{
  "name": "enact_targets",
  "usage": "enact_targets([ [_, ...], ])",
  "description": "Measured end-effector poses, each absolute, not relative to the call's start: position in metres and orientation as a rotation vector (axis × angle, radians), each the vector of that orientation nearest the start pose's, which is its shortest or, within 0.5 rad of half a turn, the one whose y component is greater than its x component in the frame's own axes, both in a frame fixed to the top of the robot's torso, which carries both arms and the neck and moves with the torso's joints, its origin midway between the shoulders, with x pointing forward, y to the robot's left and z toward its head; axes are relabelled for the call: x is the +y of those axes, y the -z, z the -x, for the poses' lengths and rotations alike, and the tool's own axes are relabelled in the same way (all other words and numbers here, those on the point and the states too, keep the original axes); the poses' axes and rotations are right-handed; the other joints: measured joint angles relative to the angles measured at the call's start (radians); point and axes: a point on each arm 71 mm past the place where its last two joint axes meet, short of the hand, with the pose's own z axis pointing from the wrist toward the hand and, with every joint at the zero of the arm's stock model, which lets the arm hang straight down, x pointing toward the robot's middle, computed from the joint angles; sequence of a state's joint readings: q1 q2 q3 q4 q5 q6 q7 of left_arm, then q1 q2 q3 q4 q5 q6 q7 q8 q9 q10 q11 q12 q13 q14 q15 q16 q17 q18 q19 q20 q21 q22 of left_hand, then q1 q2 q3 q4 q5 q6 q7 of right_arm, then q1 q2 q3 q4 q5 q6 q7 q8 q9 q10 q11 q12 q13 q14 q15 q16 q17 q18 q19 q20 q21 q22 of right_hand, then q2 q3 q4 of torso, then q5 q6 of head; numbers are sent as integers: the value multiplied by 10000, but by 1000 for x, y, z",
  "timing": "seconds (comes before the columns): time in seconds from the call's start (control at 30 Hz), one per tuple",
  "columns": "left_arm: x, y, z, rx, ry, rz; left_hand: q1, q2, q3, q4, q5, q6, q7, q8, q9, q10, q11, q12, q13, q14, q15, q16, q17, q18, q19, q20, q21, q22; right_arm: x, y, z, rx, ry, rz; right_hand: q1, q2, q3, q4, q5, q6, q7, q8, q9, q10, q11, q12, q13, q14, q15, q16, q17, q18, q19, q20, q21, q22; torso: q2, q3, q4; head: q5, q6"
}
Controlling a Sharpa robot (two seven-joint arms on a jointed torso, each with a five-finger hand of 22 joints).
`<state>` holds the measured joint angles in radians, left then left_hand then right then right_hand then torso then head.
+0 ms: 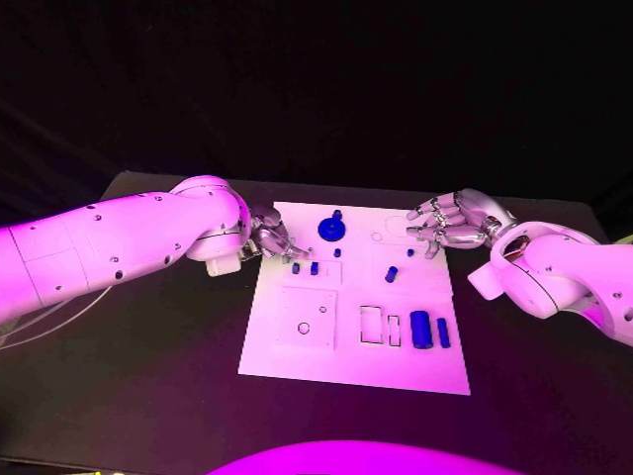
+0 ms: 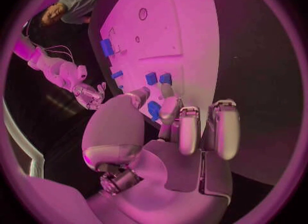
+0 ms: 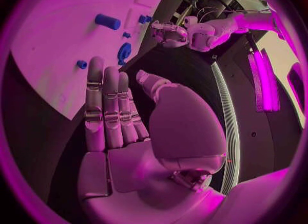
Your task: Assemble the parts on the task board
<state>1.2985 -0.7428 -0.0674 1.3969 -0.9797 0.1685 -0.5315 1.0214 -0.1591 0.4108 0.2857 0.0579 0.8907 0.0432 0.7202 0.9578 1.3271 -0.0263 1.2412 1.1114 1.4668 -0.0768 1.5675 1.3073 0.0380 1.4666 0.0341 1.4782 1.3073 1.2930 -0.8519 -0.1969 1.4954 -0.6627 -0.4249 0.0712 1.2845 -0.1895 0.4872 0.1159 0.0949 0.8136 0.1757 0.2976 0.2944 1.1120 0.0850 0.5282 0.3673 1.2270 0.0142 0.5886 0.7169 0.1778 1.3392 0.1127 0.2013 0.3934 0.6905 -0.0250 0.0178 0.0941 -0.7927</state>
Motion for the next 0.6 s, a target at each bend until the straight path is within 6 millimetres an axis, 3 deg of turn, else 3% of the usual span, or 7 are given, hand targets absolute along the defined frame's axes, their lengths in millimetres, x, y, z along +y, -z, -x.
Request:
enact_targets([
  [0.13,203,198,-509,23276,4271,2412,157,117,-219,54,0,-202,131,-341,-249,-258,105,-276,-315,0,0,0,0,0,0,0,-170,0,-225,197,-490,17198,-9735,-5374,0,0,0,0,0,0,0,0,0,0,0,0,0,0,0,0,0,0,0,0,0,0,0,0,5,-6,0],
  [0.2,203,198,-508,23248,4336,2391,324,142,-420,46,0,-491,265,-724,-542,-672,234,-719,-848,-3,118,0,0,1,-144,143,-402,0,-225,197,-490,17197,-9735,-5374,0,0,0,0,0,0,0,0,0,0,0,0,0,0,0,0,0,0,0,0,0,0,0,0,5,-8,-5],
  [0.33,202,196,-505,23028,4550,2341,478,171,-669,46,0,-693,443,-1109,-903,-1004,393,-1088,-1314,4,226,0,3,0,-288,247,-582,0,-225,197,-490,17196,-9735,-5375,0,0,0,0,0,0,-1,0,0,0,0,0,0,0,0,0,0,0,0,0,0,0,0,0,5,-9,4],
  [0.6,203,196,-498,22289,4867,2439,680,160,-770,25,0,-685,436,-1165,-1076,-1033,423,-1025,-1257,-2,252,0,8,-1,-287,247,-582,0,-225,197,-490,17189,-9729,-5380,0,0,0,0,0,2,-2,0,1,0,0,0,1,0,0,0,0,-1,0,0,0,1,0,0,6,-3,16],
])
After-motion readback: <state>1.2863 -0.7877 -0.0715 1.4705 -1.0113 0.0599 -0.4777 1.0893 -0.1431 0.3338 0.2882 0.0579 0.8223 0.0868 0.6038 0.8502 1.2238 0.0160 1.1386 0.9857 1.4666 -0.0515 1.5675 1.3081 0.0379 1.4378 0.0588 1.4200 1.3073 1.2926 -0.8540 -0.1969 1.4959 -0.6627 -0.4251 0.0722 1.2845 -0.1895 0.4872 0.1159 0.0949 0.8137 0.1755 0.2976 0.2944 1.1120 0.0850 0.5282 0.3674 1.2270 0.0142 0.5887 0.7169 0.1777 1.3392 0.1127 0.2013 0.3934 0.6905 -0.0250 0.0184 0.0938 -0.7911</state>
